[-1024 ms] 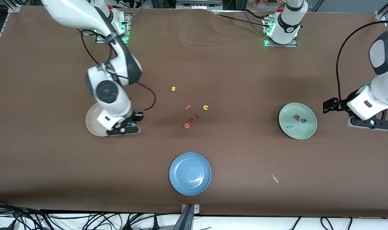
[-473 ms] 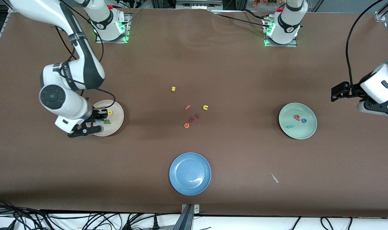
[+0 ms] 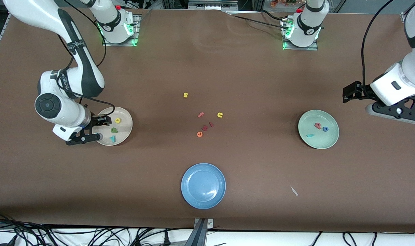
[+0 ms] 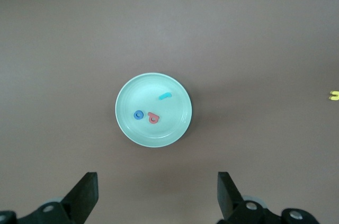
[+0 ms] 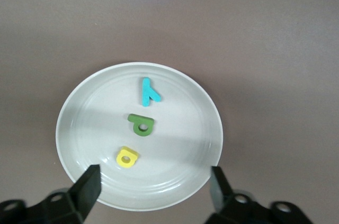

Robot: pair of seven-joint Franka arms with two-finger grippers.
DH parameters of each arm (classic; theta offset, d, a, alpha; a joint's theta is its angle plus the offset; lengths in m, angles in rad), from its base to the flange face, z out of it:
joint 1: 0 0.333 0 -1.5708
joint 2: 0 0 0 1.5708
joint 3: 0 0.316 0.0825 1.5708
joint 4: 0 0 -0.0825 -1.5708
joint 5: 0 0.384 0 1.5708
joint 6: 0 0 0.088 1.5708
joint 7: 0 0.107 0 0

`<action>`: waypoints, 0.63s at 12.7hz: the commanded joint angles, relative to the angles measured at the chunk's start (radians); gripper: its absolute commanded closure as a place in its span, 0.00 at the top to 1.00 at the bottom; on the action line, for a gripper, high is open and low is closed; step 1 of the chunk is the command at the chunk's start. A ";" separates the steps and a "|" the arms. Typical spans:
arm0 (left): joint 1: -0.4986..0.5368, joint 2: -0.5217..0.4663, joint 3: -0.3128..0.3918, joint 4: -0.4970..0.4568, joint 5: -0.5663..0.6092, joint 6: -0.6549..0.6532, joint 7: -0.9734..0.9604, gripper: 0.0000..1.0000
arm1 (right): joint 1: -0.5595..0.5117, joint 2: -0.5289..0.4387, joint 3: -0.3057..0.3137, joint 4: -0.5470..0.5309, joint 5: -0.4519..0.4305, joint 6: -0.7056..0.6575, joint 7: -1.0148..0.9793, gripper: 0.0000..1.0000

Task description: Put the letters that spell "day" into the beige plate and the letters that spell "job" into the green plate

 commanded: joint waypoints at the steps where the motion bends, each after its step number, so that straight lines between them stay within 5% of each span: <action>1: 0.018 0.021 0.001 0.000 -0.034 0.000 0.009 0.99 | -0.004 -0.037 0.004 -0.005 0.084 0.007 -0.011 1.00; 8: 0.023 0.020 0.005 0.003 -0.022 -0.006 0.008 0.99 | -0.001 -0.152 0.006 0.091 0.158 -0.124 -0.017 1.00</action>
